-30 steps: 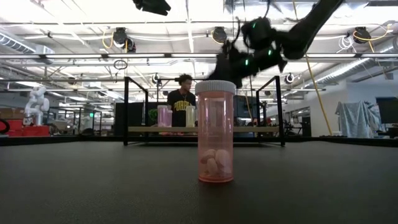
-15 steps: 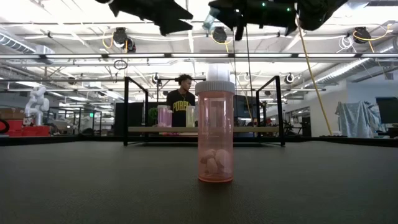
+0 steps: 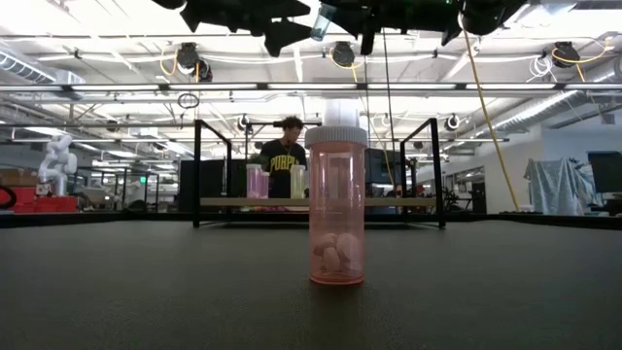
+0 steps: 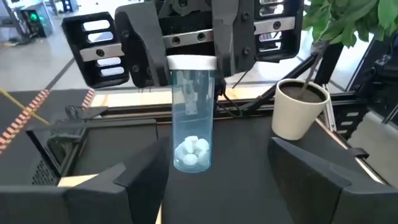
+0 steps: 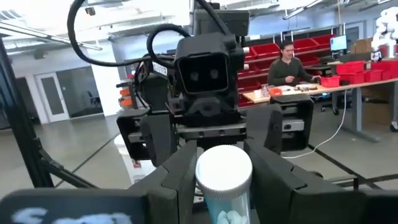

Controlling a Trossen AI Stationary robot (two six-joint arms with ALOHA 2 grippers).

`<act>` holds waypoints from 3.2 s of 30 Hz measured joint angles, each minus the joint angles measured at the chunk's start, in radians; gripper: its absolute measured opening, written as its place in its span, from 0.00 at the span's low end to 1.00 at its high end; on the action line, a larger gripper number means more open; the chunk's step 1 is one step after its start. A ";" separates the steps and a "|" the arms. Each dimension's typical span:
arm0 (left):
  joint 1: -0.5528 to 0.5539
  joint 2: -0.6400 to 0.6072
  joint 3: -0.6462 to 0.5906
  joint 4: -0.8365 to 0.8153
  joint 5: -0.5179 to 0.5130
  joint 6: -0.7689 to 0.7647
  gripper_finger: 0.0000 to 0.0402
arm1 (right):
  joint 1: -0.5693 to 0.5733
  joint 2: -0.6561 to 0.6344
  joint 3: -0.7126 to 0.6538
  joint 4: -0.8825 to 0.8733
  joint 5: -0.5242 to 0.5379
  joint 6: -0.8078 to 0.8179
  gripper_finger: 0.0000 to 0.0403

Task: Pick and place medicine bottles onto shelf by color
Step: Put the blue pill bottle on the shelf aligned with the other blue pill bottles

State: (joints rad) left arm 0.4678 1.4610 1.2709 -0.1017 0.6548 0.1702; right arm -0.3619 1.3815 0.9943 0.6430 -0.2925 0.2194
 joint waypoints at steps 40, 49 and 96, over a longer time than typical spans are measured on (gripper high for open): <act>0.001 0.058 0.000 -0.016 -0.016 -0.003 0.27 | 0.007 0.016 0.002 -0.088 0.006 0.063 0.33; 0.018 0.056 0.001 0.002 -0.133 0.031 0.27 | -0.073 -0.035 0.232 -0.722 0.003 0.010 0.53; -0.032 0.116 -0.026 0.002 -0.159 0.119 0.27 | -0.001 0.303 0.897 -1.633 0.079 -0.541 0.39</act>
State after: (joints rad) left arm 0.4362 1.5772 1.2449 -0.1001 0.4957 0.2893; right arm -0.3634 1.6844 1.8915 -0.9902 -0.2138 -0.3218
